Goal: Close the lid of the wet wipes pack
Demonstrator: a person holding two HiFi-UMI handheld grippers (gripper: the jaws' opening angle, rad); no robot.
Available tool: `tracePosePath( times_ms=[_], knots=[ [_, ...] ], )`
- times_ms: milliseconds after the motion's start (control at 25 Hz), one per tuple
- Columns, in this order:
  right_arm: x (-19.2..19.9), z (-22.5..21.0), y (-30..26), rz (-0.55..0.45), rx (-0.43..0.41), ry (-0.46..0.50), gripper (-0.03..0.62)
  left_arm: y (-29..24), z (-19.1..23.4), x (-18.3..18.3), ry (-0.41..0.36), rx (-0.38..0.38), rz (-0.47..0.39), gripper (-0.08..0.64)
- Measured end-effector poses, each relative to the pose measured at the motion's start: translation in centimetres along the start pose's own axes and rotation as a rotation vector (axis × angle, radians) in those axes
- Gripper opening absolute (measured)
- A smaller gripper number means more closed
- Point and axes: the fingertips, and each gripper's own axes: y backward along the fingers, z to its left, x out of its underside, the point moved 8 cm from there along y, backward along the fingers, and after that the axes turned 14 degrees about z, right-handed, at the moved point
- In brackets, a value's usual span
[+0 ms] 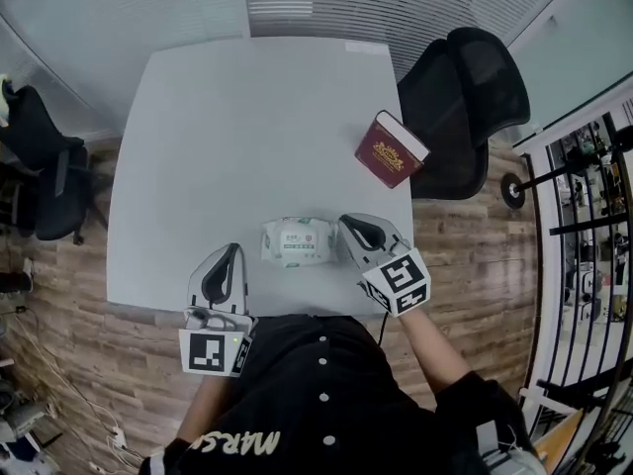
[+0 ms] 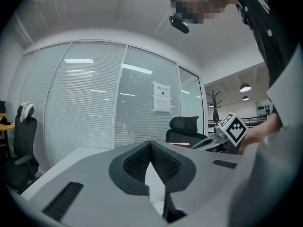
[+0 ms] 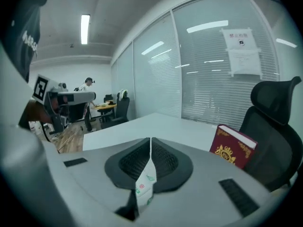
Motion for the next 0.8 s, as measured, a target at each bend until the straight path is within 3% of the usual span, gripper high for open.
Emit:
tracePosePath(
  times_ms=[160,440,800],
  knots=[
    [-0.6,-1.1,3.8,-0.147,0.048,-0.061,0.035,-0.3,0.8,-0.8,0.0,0.003,-0.028,0.006],
    [-1.2,-2.2,10.0,-0.34,0.213,-0.115,0.035,-0.3,2.3,-2.4,0.002,-0.022,-0.061,0.006],
    [-1.0,-3.4,15.3,-0.484,0.416,-0.123,0.035,0.4,3.5,-3.5,-0.005,-0.058,-0.08,0.006]
  ],
)
